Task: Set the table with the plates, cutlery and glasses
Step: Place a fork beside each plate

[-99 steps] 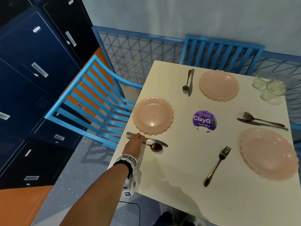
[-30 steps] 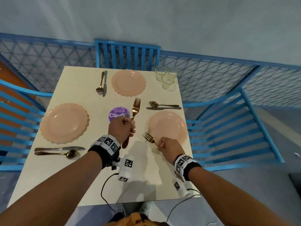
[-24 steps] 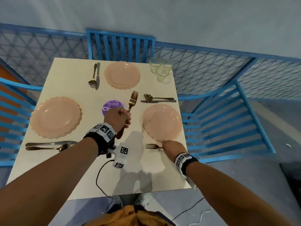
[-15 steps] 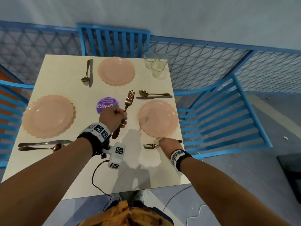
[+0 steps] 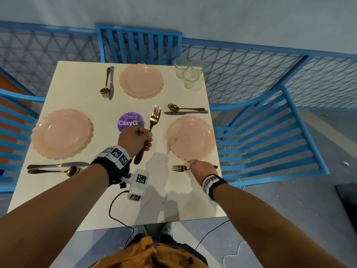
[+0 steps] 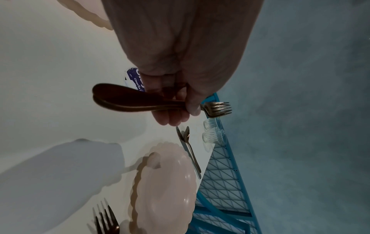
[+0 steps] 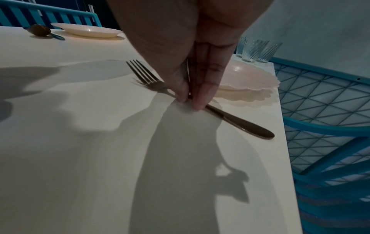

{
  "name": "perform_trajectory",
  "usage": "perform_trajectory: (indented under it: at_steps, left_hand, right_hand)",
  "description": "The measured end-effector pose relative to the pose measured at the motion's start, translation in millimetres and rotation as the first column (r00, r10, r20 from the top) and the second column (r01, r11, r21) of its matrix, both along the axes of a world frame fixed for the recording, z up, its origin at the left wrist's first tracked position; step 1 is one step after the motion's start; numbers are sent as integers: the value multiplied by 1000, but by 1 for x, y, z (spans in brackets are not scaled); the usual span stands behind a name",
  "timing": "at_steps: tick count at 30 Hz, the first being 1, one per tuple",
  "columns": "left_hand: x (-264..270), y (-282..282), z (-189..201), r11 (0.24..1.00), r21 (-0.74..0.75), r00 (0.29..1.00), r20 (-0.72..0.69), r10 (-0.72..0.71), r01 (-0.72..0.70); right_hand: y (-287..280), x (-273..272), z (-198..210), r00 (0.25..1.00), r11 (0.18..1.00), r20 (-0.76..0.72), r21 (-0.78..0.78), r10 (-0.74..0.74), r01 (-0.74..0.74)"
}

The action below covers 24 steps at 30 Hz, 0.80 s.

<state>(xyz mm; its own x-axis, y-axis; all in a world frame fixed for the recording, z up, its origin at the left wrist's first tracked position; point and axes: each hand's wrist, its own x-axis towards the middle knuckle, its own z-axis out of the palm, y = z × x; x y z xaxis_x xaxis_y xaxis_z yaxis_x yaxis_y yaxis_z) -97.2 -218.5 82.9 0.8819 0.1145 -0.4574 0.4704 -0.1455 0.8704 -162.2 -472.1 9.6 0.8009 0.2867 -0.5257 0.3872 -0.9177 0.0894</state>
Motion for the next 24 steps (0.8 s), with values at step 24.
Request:
perform_trajectory:
  at_steps: [24]
  left_hand:
    - [-6, 49, 18, 974, 222, 984, 157, -84, 48]
  right_hand:
    - [164, 43, 99, 948, 840, 315, 500, 52, -212]
